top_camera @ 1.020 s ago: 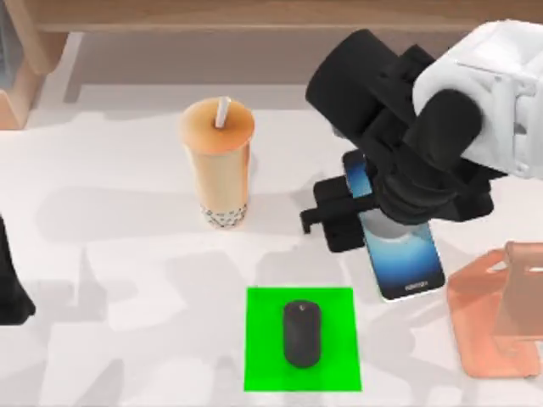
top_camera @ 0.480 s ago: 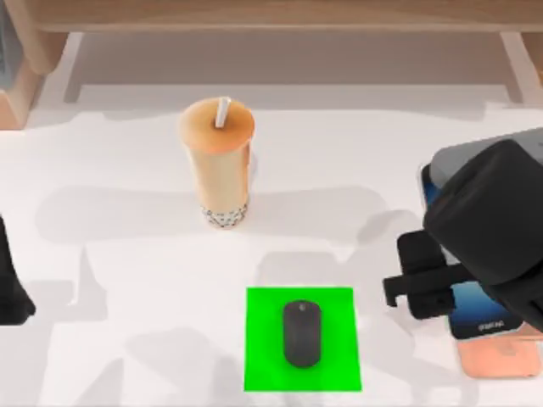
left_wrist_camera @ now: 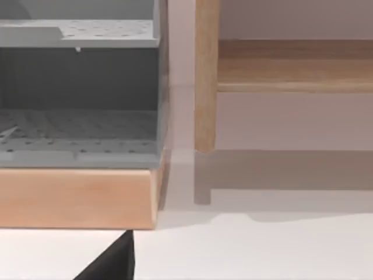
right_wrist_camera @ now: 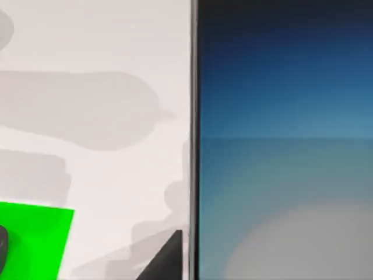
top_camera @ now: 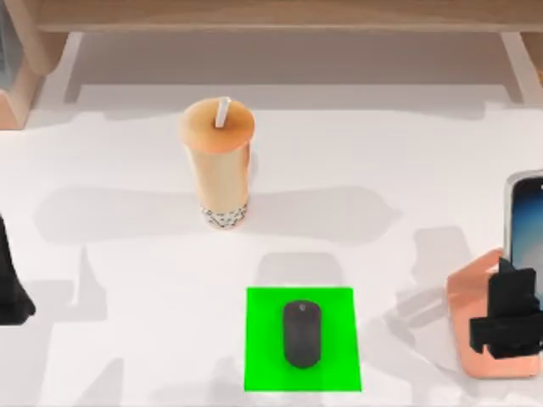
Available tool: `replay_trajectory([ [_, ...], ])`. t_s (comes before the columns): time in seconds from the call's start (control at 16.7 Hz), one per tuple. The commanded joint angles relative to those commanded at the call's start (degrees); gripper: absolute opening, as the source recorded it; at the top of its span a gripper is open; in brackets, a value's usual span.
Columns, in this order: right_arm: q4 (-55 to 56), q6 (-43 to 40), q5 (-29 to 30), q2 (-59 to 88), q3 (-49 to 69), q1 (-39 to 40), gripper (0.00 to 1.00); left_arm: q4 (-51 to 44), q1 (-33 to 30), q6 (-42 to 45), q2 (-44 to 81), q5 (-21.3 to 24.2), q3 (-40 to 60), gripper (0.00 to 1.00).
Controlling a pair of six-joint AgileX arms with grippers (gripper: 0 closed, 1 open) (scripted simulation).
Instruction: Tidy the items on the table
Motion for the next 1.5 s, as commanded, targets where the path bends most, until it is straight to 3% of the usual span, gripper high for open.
replay_trajectory([
  [0.42,2.8,2.5,6.5,-14.8,-12.6,2.9,0.0,0.0,0.0,0.0,0.0,0.0,0.0,1.0],
  [1.02,7.7,1.2,6.7,-16.5,-6.6,0.2,0.0,0.0,0.0,0.0,0.0,0.0,0.0,1.0],
  [1.26,16.1,-3.5,4.1,-17.3,-2.8,-4.6,0.0,0.0,0.0,0.0,0.0,0.0,0.0,1.0],
  [1.5,22.5,-10.6,-2.2,-14.7,-8.4,-9.9,0.0,0.0,0.0,0.0,0.0,0.0,0.0,1.0],
])
